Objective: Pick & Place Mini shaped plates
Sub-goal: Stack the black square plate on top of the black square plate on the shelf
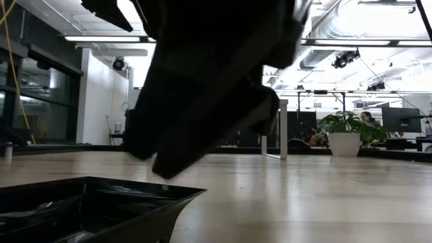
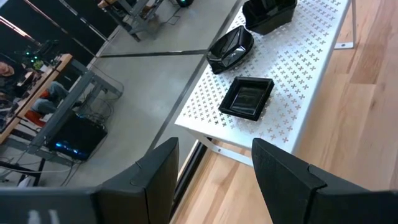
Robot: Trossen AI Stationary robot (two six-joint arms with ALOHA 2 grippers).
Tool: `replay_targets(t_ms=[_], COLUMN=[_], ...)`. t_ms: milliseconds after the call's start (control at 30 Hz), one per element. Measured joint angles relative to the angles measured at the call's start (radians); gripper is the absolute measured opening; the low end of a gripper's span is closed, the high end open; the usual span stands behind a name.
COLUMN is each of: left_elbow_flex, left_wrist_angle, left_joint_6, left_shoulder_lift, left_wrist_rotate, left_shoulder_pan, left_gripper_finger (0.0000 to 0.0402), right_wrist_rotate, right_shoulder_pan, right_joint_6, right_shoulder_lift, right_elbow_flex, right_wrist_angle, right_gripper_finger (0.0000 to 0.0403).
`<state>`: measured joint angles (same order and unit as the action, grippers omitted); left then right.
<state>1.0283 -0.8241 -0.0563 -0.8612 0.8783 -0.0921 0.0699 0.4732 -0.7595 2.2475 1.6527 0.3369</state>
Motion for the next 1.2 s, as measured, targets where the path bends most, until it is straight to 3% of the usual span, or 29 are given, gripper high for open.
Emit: replay_targets(t_ms=[467, 900, 1200], left_elbow_flex=[0.0, 0.0, 0.0], left_wrist_angle=[-0.02, -0.024, -0.024], left_joint_6=[0.01, 0.011, 0.011], left_shoulder_lift=[0.0, 0.0, -0.001], left_wrist_rotate=[0.001, 0.001, 0.001], left_shoulder_pan=[0.0, 0.0, 0.0], left_gripper_finger=[0.0198, 0.0198, 0.0198], right_wrist_rotate=[-0.014, 0.056, 0.042], right_shoulder_pan=[0.01, 0.012, 0.011], right_joint_6=[0.008, 0.0, -0.001], right_shoulder_lift=[0.016, 0.043, 0.039], right_elbow_flex=[-0.001, 0.0, 0.0], right_wrist_angle=[-0.015, -0.059, -0.037], right_gripper_finger=[0.0115, 0.0057, 0.0022])
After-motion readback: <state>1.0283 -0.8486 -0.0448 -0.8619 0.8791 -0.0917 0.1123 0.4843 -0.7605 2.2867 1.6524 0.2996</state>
